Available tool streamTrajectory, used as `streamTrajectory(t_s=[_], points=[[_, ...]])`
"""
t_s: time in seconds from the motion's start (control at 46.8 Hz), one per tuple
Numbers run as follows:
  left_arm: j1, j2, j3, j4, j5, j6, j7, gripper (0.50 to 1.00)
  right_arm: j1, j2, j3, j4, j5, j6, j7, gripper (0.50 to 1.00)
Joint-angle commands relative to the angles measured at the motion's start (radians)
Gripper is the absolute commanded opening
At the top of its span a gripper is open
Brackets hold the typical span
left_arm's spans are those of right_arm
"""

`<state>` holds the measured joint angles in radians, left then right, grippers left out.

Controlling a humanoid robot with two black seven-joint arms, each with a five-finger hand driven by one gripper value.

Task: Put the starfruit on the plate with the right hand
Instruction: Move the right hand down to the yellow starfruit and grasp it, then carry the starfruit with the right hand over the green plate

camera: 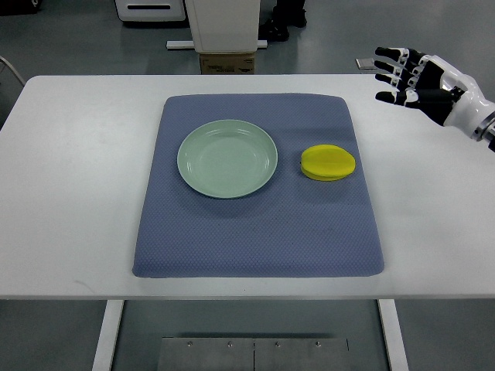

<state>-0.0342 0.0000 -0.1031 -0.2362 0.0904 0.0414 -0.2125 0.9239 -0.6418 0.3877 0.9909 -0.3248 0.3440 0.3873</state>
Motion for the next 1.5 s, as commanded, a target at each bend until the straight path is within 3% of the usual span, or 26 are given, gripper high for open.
streamTrajectory(t_s=[0.0, 0.192, 0.534, 0.748, 1.218, 1.303, 1.389, 1.432, 1.474], points=[[-0.001, 0.0, 0.0, 0.0, 0.0, 0.0, 0.001, 1.0, 0.006, -0.012, -0.024, 0.044, -0.092, -0.057, -0.001, 1.0], [0.0, 0.0, 0.0, 0.0, 0.0, 0.0, 0.001, 1.0, 0.056, -0.021, -0.176, 0.132, -0.235, -0.256, -0.001, 1.0], [0.0, 0.0, 0.0, 0.0, 0.0, 0.0, 0.001, 1.0, 0.219, 0.06, -0.564, 0.135, -0.249, -0.496, 0.021, 1.0], [0.0, 0.0, 0.0, 0.0, 0.0, 0.0, 0.001, 1.0, 0.207, 0.111, -0.586, 0.109, -0.249, -0.511, 0.021, 1.0], [0.0, 0.0, 0.0, 0.0, 0.0, 0.0, -0.001, 1.0, 0.164, 0.214, -0.618, -0.058, -0.24, -0.516, 0.021, 0.996], [-0.001, 0.0, 0.0, 0.0, 0.0, 0.0, 0.001, 1.0, 0.156, 0.22, -0.618, -0.067, -0.238, -0.516, 0.019, 0.97], [0.0, 0.0, -0.001, 0.0, 0.0, 0.0, -0.001, 1.0, 0.154, 0.228, -0.616, -0.08, -0.235, -0.514, 0.013, 0.897], [0.0, 0.0, 0.0, 0.0, 0.0, 0.0, 0.001, 1.0, 0.153, 0.232, -0.618, -0.084, -0.235, -0.514, 0.012, 0.826], [0.0, 0.0, 0.0, 0.0, 0.0, 0.0, 0.001, 1.0, 0.153, 0.232, -0.618, -0.084, -0.234, -0.511, 0.01, 0.718]])
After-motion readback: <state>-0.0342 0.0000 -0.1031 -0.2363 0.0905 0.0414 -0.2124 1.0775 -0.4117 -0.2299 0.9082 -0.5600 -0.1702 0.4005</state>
